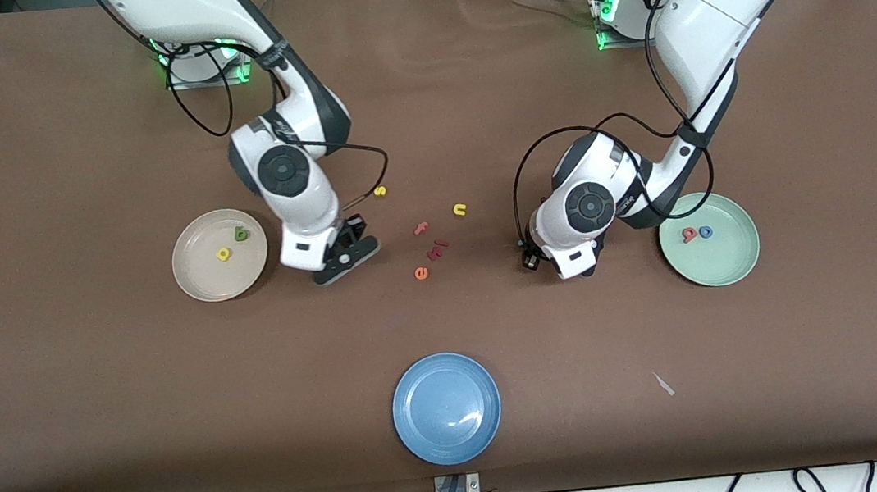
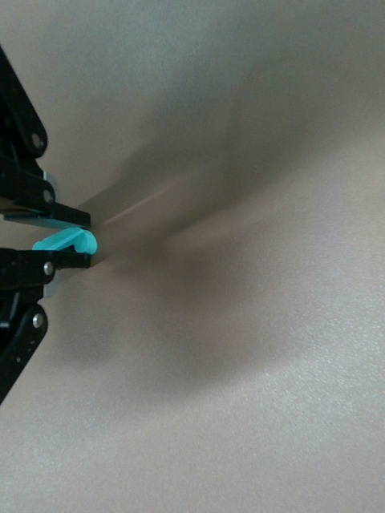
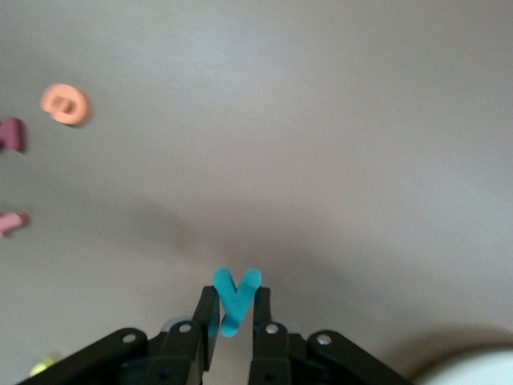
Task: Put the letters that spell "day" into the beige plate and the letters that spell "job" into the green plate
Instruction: 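Grasp the teal y and another teal letter with the right and left grippers, then place the right gripper's teal y and left gripper's teal letter on their plates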
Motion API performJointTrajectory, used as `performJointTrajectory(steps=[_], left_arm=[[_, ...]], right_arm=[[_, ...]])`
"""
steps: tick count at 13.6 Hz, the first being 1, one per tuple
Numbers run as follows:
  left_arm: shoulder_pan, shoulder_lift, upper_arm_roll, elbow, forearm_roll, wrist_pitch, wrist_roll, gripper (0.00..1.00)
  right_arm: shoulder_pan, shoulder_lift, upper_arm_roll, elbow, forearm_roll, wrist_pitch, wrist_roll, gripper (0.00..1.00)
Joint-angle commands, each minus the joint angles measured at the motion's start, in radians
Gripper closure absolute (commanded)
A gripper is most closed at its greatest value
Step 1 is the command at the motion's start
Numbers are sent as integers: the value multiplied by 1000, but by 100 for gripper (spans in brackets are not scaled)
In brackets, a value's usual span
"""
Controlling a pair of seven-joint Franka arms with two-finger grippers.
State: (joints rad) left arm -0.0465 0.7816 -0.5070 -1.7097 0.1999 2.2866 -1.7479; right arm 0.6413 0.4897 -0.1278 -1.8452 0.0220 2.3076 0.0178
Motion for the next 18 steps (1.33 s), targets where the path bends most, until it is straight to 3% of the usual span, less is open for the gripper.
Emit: performJointTrajectory(steps=[1,3,5,8,10,11,12,13,18], left_arm=[[8,-19,11,-2,39,1,25,100],[55,-65,7,2,42,-15,114,100],[112,-134,1,4,36,-111,277,100],[267,-182,-21,-2,29,-281,560,100],[358,-188,-21,-7,27,-341,762,100],[410,-189,-21,-10,29,-355,862,100],[454,-189,-19,-11,32,-374,965,100],[488,-185,-16,-14,41,-381,1048,100],[596,-160,-12,-39,62,-372,1254,100]], right_arm=[[0,-63,-70,-44,1,-115,-24,98],[0,-77,-157,-107,-2,-125,-56,98],[0,-91,-242,-169,3,-122,-130,98],[0,-121,-315,-294,3,-57,-144,98],[-2,-112,-340,-374,3,68,-145,96],[-3,-105,-345,-406,3,132,-144,87],[-2,-105,-345,-413,3,148,-141,48],[-2,-112,-349,-410,4,145,-142,0],[-2,-183,-360,-277,4,-89,-134,0]])
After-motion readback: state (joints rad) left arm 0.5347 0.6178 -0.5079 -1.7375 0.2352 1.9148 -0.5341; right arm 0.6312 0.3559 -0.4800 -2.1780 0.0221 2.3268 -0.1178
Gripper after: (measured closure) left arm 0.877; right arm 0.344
